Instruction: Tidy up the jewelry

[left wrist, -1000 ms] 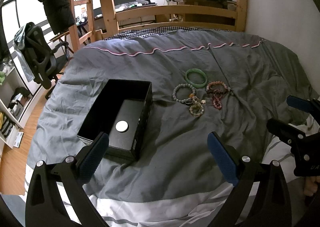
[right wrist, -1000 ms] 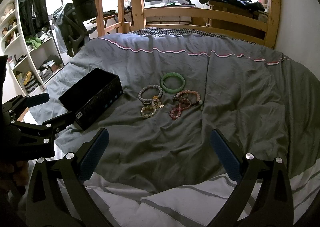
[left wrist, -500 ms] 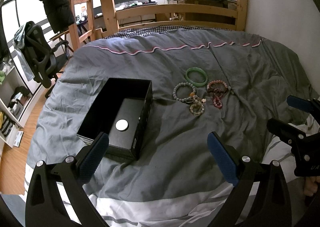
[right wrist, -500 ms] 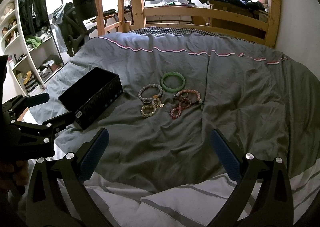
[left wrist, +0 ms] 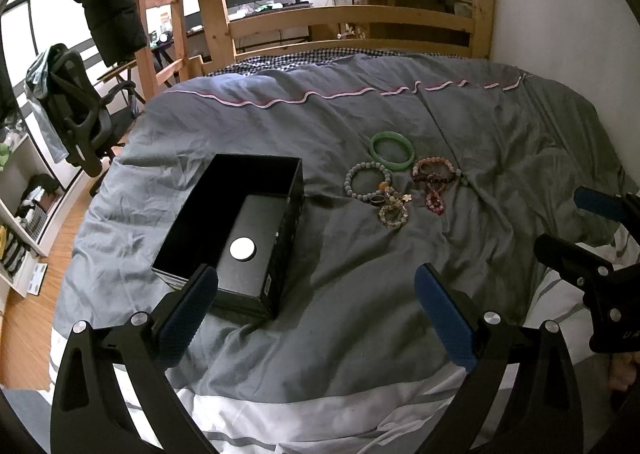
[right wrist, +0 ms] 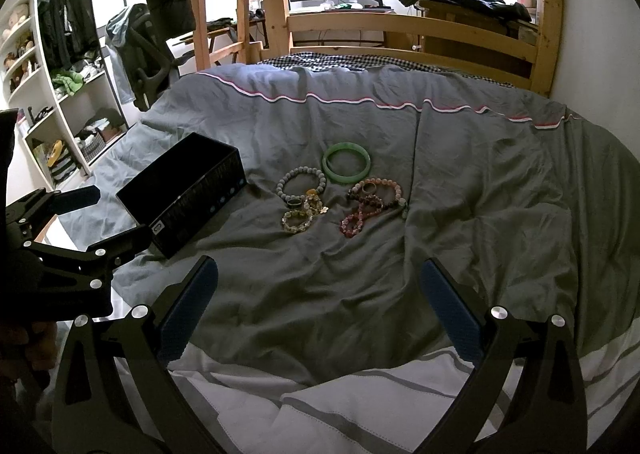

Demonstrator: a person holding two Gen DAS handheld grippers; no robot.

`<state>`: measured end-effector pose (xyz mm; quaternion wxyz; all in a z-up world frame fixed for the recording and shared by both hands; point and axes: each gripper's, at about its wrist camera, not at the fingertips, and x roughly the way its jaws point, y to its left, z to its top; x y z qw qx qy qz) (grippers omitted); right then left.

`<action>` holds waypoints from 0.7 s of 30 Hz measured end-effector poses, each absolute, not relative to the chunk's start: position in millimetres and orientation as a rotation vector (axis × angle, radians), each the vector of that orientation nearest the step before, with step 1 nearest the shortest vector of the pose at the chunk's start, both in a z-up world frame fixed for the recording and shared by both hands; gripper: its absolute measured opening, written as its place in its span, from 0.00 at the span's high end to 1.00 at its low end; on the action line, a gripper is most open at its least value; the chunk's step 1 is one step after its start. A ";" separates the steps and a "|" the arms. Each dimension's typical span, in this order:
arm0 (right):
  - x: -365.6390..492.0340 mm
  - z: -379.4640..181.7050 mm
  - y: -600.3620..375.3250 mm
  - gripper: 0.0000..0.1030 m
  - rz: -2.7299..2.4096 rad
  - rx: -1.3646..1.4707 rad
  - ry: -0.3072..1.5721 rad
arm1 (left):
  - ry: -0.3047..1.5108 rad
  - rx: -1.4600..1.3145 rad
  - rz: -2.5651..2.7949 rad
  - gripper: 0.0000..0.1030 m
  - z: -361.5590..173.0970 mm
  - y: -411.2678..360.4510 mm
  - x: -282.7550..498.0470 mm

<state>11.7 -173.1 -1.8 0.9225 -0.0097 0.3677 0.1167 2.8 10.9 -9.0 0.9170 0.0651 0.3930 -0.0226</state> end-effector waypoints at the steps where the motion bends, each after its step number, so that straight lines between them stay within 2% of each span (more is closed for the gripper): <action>1: 11.9 -2.0 -173.0 0.03 0.239 -0.019 0.755 | 0.808 0.134 -0.047 0.06 -9.0 10.9 2.6; 21: 7.4 -9.5 -170.8 0.03 0.244 -0.018 0.758 | 0.814 0.139 -0.048 0.06 -9.7 8.6 2.6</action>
